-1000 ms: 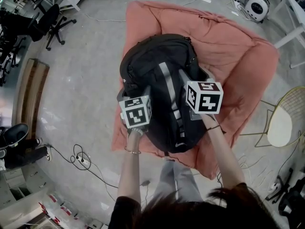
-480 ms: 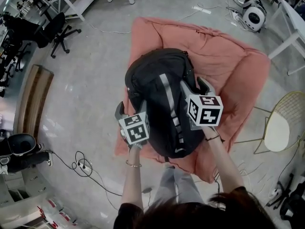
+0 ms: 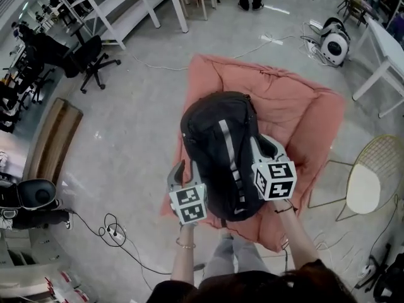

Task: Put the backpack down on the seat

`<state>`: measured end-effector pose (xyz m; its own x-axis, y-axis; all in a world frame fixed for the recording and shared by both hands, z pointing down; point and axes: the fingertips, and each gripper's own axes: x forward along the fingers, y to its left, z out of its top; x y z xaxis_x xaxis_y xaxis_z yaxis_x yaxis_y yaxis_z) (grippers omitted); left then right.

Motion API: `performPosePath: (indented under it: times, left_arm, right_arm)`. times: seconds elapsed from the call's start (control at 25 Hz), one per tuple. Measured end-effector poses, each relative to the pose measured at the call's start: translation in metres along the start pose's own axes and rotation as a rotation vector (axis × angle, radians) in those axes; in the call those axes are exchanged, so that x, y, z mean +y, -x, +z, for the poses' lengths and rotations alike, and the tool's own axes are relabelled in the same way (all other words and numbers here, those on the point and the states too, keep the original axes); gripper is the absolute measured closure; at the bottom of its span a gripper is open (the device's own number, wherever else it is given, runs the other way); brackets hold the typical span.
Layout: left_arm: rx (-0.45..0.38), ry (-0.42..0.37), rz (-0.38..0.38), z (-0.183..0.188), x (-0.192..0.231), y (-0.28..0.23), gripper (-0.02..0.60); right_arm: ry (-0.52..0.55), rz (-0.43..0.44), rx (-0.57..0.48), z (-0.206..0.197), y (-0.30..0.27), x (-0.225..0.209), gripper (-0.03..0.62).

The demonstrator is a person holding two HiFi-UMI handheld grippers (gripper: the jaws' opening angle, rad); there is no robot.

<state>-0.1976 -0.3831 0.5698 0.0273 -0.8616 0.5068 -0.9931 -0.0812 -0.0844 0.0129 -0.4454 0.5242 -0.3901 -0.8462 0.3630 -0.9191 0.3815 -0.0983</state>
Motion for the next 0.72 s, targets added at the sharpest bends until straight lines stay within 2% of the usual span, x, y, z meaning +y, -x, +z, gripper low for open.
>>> performPosePath:
  times: [0.08, 0.16, 0.52, 0.72]
  left_arm:
    - [-0.014, -0.008, -0.016, 0.007, -0.005, 0.015, 0.519]
    - [-0.034, -0.003, -0.036, 0.015, -0.011, 0.029, 0.544]
    - [-0.126, 0.056, -0.144, 0.048, -0.023, 0.093, 0.566]
    - [-0.189, 0.041, -0.184, 0.062, -0.026, 0.133, 0.566]
  right_arm:
    - [0.027, 0.005, -0.012, 0.006, 0.014, 0.006, 0.549]
    - [0.039, 0.013, -0.024, 0.011, 0.029, 0.010, 0.561]
    - [0.029, 0.087, -0.098, 0.042, 0.100, 0.032, 0.580]
    - [0.045, 0.117, -0.155, 0.061, 0.144, 0.040, 0.580]
